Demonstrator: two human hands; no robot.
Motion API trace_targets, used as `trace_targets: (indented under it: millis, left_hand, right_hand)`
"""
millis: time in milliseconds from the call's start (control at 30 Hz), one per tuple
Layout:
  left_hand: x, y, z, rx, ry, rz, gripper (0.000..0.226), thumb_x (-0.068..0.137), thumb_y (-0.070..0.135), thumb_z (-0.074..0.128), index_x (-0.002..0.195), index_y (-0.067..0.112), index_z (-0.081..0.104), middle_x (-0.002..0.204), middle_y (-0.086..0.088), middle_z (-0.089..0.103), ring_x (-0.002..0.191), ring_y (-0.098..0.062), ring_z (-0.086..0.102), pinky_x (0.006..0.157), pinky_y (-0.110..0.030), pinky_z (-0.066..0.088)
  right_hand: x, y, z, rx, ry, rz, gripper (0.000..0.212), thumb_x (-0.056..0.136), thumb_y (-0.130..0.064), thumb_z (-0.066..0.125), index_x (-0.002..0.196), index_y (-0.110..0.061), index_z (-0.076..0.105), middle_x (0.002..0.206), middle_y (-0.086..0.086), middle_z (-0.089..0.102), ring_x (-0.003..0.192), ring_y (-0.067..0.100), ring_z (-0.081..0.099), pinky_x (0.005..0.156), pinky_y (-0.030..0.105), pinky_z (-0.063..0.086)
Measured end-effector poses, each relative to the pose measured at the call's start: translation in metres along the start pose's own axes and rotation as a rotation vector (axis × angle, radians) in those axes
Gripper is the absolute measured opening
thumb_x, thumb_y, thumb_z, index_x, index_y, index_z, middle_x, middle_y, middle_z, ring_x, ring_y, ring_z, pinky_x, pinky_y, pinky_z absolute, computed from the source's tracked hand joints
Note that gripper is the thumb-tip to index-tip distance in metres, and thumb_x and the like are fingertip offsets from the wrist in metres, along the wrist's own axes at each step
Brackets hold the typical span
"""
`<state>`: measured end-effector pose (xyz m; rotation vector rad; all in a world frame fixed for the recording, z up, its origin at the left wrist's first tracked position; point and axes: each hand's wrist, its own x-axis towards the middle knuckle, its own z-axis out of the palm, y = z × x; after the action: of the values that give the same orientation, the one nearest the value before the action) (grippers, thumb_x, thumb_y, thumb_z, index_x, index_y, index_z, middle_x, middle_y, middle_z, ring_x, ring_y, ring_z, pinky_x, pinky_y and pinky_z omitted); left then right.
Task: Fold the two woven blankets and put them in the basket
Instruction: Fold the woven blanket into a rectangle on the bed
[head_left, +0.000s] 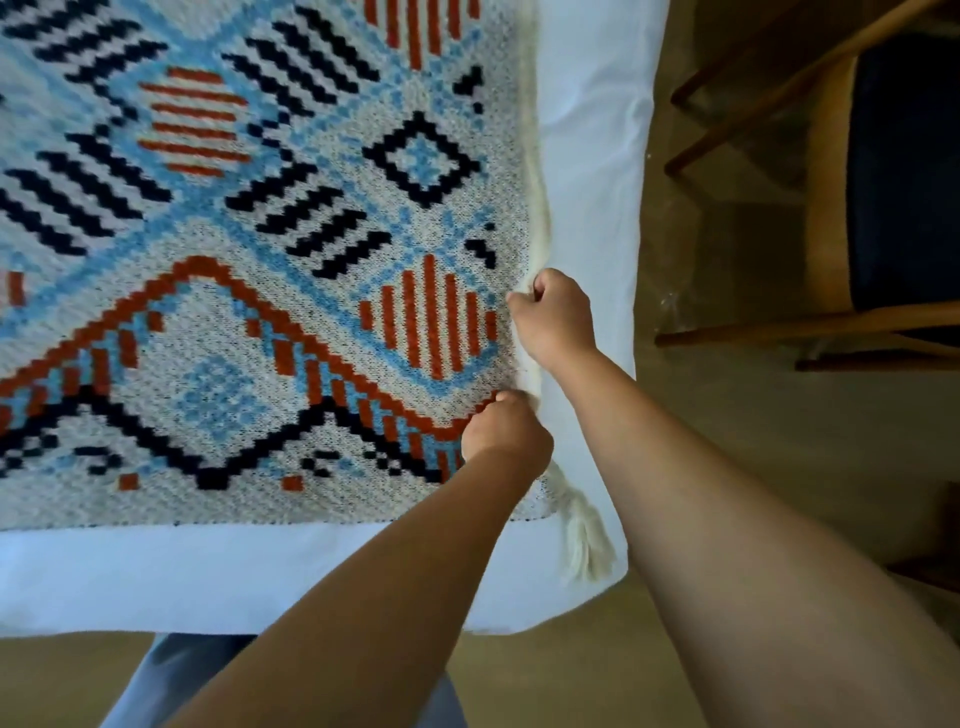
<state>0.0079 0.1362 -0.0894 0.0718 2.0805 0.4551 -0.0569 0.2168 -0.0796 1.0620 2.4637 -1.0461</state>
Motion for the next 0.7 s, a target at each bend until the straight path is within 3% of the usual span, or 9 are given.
trace_targets:
  millis: [100,200,300,467,567,700]
  left_hand:
    - [-0.006,-0.027,-0.022,-0.265,0.06,-0.021,0.022,0.086,0.01,0.043,0.108,0.012,0.048,0.092,-0.008,0.057,0.081,-0.026,0.055,0.066,-0.03,0.043]
    - [-0.012,-0.056,-0.044,-0.436,0.15,-0.067,0.007,0.091,0.012,0.04,0.096,0.012,0.044,0.08,-0.003,0.05,0.06,-0.013,0.046,0.046,-0.025,0.034]
    - [-0.017,-0.081,-0.068,-0.512,0.213,-0.078,0.007,0.094,0.011,0.036,0.095,0.011,0.043,0.078,-0.002,0.048,0.059,-0.009,0.043,0.044,-0.024,0.029]
    - [-0.03,-0.141,-0.114,-0.585,0.392,-0.059,0.016,0.098,0.018,0.032,0.082,0.016,0.035,0.076,-0.002,0.047,0.06,-0.015,0.044,0.045,-0.029,0.027]
    - [-0.043,-0.195,-0.151,-0.542,0.452,0.023,0.018,0.096,0.029,0.044,0.084,0.019,0.035,0.073,0.003,0.046,0.059,-0.01,0.045,0.043,-0.026,0.027]
    - [-0.061,-0.278,-0.203,-0.545,0.391,0.05,0.017,0.088,0.015,0.056,0.089,0.022,0.04,0.08,0.004,0.051,0.064,-0.01,0.049,0.048,-0.024,0.035]
  right_hand:
    - [-0.003,-0.014,0.007,0.004,0.029,-0.021,0.04,0.089,-0.022,0.051,0.059,-0.018,0.025,0.056,-0.002,0.033,0.049,0.015,0.03,0.05,0.032,0.025]
    - [-0.008,-0.038,0.019,0.017,0.072,-0.07,0.039,0.091,-0.025,0.049,0.059,-0.019,0.028,0.058,-0.003,0.039,0.052,0.014,0.038,0.054,0.032,0.031]
    - [-0.015,-0.071,0.036,0.034,0.072,-0.109,0.037,0.092,-0.027,0.046,0.06,-0.02,0.03,0.06,-0.003,0.043,0.059,0.02,0.045,0.055,0.032,0.034]
    - [-0.033,-0.134,0.074,0.002,0.066,-0.186,0.036,0.092,-0.028,0.045,0.06,-0.023,0.029,0.06,-0.004,0.042,0.056,0.017,0.042,0.053,0.031,0.029]
    - [-0.055,-0.182,0.109,-0.057,0.067,-0.26,0.035,0.093,-0.03,0.045,0.061,-0.022,0.032,0.06,-0.005,0.042,0.052,0.011,0.039,0.046,0.029,0.024]
    - [-0.088,-0.249,0.159,-0.102,0.083,-0.321,0.034,0.095,-0.029,0.042,0.064,-0.019,0.032,0.058,-0.004,0.038,0.049,0.011,0.035,0.043,0.029,0.021]
